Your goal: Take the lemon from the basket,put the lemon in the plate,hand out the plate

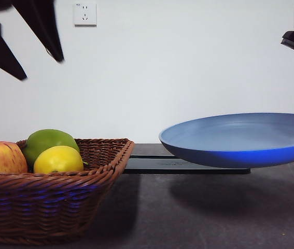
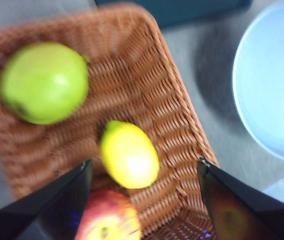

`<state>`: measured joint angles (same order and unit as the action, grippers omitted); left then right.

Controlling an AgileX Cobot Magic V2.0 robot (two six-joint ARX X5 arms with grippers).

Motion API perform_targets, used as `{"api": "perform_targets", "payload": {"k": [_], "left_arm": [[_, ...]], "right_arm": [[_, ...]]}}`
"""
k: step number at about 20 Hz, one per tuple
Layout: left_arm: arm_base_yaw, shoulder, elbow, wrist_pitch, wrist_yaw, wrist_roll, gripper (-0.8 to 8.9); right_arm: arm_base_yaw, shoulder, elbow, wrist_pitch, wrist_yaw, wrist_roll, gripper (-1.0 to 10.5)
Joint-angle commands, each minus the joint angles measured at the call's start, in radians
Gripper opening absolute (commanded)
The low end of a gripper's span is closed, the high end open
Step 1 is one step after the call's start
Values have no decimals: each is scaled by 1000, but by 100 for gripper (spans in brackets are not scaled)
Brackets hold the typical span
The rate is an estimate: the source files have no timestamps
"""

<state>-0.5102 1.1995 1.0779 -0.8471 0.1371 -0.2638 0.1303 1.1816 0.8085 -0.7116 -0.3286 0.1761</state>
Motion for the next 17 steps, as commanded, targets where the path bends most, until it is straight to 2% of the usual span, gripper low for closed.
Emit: {"api": "perform_targets", "payload": {"k": [1,8,11,17], "left_arm": [[-42,93,48,-14,-8,-8,365],[-100,302,58,2,-59,-76,365],[-100,365,58,7,-89,-85,365],[-105,435,58,43,-85,-75,365]], "right_arm": [[0,5,22,-1,-3,5,4],[0,5,22,-7,-4,-11,4],[0,5,22,-7,-4,-14,4],[0,5,22,-8,-5,-21,4]]}}
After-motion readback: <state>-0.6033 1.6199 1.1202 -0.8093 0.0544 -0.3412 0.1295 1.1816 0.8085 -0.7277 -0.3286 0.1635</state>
